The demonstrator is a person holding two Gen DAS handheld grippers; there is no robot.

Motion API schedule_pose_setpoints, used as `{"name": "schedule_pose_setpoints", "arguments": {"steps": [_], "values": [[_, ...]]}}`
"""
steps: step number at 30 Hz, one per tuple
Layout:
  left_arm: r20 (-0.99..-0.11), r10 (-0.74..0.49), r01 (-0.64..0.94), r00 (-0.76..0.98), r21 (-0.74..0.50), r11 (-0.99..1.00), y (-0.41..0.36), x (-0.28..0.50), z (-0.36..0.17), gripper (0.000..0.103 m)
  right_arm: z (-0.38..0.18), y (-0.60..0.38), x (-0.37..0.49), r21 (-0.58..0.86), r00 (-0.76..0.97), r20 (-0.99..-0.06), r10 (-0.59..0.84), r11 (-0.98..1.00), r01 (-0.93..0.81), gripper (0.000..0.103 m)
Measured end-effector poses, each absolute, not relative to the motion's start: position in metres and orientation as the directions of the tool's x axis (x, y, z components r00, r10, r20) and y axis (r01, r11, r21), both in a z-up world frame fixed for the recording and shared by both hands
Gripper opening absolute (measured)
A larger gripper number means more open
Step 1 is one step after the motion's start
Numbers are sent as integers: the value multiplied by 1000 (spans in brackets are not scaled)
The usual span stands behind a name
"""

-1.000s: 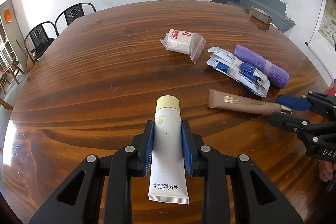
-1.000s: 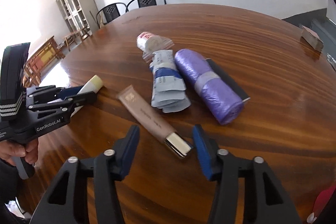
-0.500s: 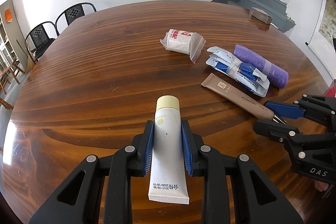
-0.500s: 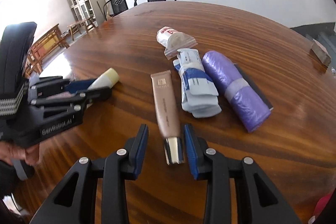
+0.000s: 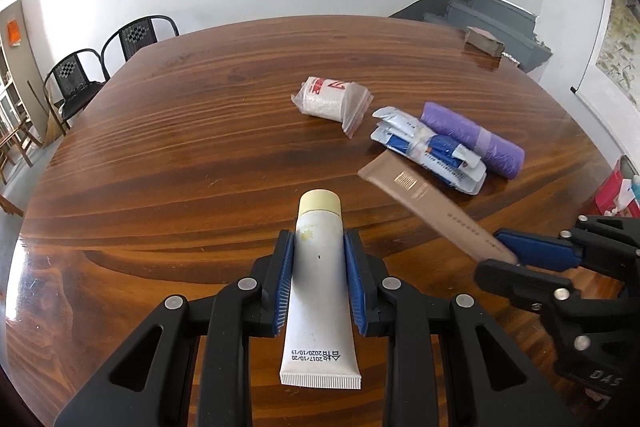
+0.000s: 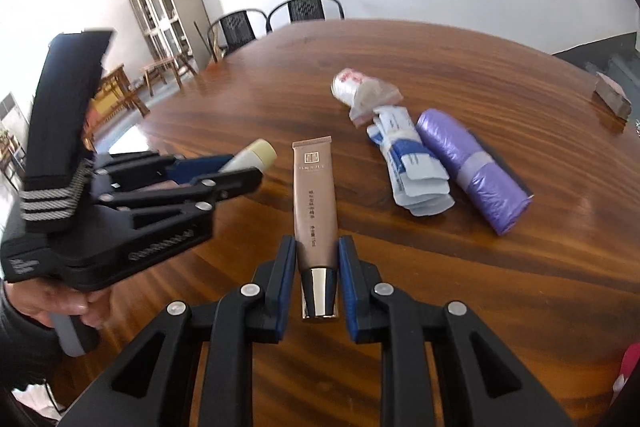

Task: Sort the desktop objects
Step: 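Carry both tubes into the pink tin and open both tools to release them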

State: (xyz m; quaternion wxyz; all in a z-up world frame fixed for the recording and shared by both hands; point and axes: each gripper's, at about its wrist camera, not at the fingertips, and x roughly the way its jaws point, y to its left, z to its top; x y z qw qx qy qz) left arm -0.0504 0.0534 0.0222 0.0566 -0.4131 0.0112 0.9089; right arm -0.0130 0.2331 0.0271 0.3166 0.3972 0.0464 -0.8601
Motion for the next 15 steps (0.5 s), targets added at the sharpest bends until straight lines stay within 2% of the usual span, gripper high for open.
{"name": "schedule_pose_setpoints", "arguments": {"steps": [8, 15], "values": [[-730, 124, -148, -672, -32, -988, 66, -41, 34, 28, 44, 266, 12, 180, -604, -644, -470, -860, 478, 24], [-730, 167, -208, -662, -35, -977, 92, -31, 36, 28, 52, 314, 46, 272, -664, -602, -444, -895, 353, 24]]}}
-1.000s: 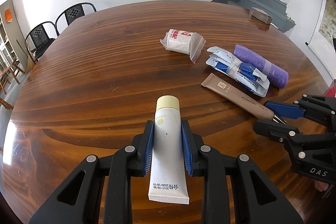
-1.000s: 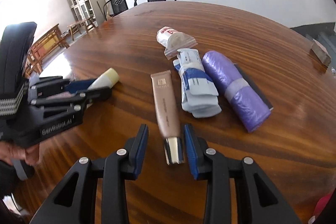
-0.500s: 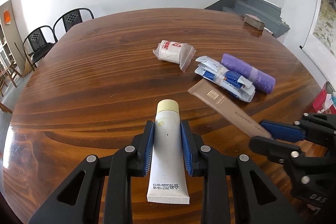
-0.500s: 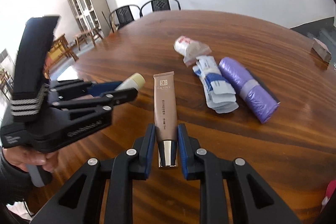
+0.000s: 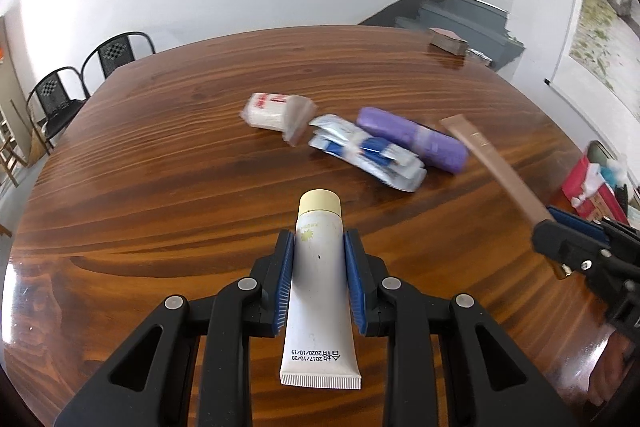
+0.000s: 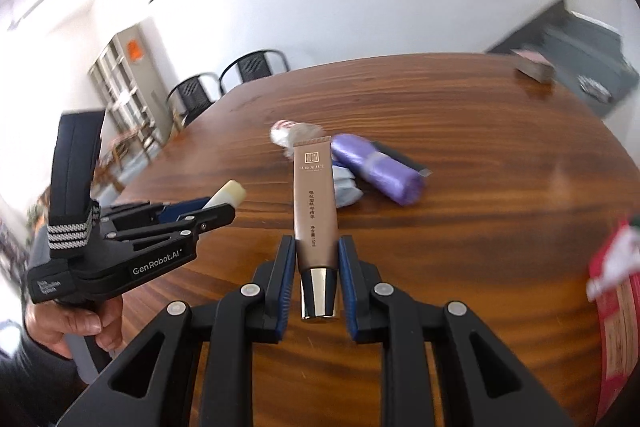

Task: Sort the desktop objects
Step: 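Carry both tubes into the pink tin and open both tools to release them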

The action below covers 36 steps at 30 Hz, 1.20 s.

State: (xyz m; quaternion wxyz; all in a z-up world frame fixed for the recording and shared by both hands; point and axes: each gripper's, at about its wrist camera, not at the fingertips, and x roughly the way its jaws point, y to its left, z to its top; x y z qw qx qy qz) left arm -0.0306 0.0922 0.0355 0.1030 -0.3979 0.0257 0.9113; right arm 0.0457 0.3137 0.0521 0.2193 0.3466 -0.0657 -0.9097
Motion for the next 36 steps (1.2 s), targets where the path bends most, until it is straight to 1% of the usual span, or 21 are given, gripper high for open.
{"name": "schedule_pose_setpoints", "arguments": {"steps": [7, 13, 23, 27, 32, 36], "values": [[-720, 224, -284, -656, -39, -958, 128, -16, 42, 28, 75, 364, 85, 275, -746, -553, -370, -927, 256, 24], [-716, 266, -338, -645, -45, -940, 158, -5, 47, 28, 90, 415, 118, 300, -814, -508, -282, -944, 140, 24], [-719, 308, -417, -623, -29, -908, 211, 13, 51, 28, 94, 509, 168, 301, -857, -511, -68, -948, -104, 24], [-717, 335, -457, -611, -26, -889, 233, 20, 54, 28, 91, 540, 178, 290, -846, -533, 15, -936, -200, 24], [-716, 356, -487, -601, -24, -873, 254, 28, 58, 28, 79, 566, 179, 279, -813, -577, 77, -917, -285, 24], [-716, 367, -499, -594, -29, -866, 264, 30, 61, 28, 73, 571, 174, 268, -800, -593, 94, -913, -306, 24]]}}
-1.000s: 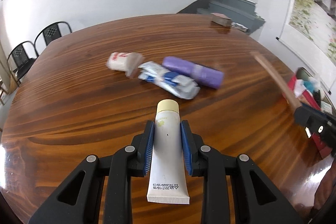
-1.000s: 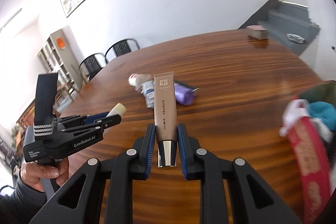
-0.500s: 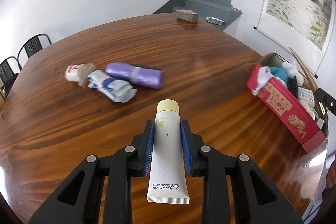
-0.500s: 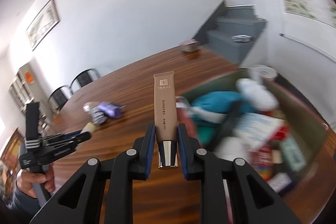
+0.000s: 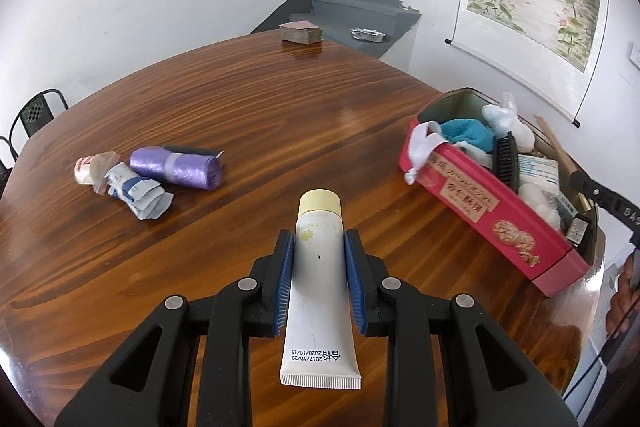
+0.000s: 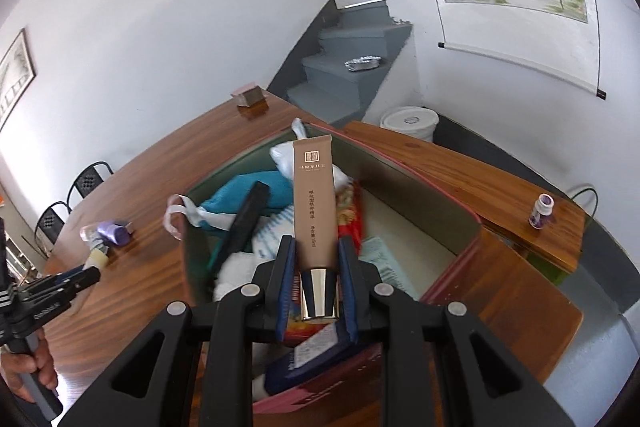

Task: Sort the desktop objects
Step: 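Carry both tubes into the pink tin and open both tools to release them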

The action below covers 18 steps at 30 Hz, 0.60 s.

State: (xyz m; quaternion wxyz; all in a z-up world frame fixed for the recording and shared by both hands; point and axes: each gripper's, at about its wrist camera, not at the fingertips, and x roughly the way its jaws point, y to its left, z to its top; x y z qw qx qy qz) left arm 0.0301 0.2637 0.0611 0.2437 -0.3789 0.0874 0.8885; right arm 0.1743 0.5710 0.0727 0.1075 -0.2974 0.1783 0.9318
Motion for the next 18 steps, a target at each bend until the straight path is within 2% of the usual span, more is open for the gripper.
{"name": "schedule_pose_setpoints", "arguments": {"steps": [8, 11, 18], "values": [[-711, 388, -515, -586, -43, -856, 278, 35, 68, 28, 68, 576, 166, 218, -784, -606, 137, -919, -329, 24], [-708, 400, -529, -582, -45, -848, 287, 36, 71, 28, 65, 580, 168, 250, -788, -606, 107, -915, -316, 25], [-682, 445, -577, -580, -42, -816, 313, 39, 85, 28, 72, 582, 179, 270, -823, -557, 107, -915, -301, 25]]}}
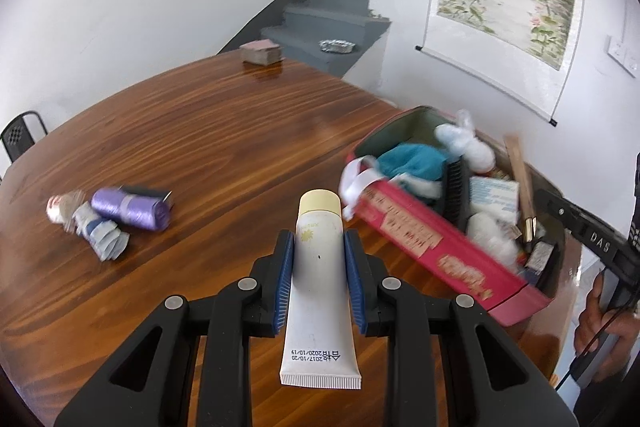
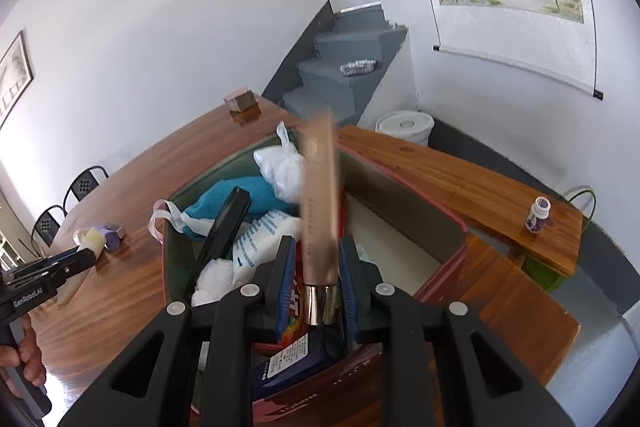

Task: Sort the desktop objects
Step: 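Carry both tubes into the pink tin and open both tools to release them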

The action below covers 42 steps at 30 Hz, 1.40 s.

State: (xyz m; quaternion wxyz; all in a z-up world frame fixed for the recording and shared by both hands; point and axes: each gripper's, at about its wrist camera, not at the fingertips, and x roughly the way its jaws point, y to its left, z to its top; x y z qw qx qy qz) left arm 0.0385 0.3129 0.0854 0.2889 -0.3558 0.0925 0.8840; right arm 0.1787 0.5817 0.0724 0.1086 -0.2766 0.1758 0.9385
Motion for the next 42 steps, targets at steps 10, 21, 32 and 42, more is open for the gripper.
{"name": "schedule_pose_setpoints", "arguments": {"steps": [10, 21, 32, 42], "values": [[-663, 524, -658, -535, -64, -751, 359, 43, 99, 28, 72, 587, 185, 303, -841, -535, 80, -911, -279, 25], [-661, 647, -765, -381, -168, -622, 415, 64, 97, 28, 73, 602, 195, 355, -863, -496, 99, -884, -305, 25], [-652, 699, -797, -294, -236, -556, 437, 78, 89, 57, 71, 609, 200, 368, -860, -495, 123, -867, -336, 26], [-647, 651, -731, -397, -206, -651, 411, 63, 92, 57, 72, 599, 195, 374, -865, -492, 97, -874, -311, 30]]}}
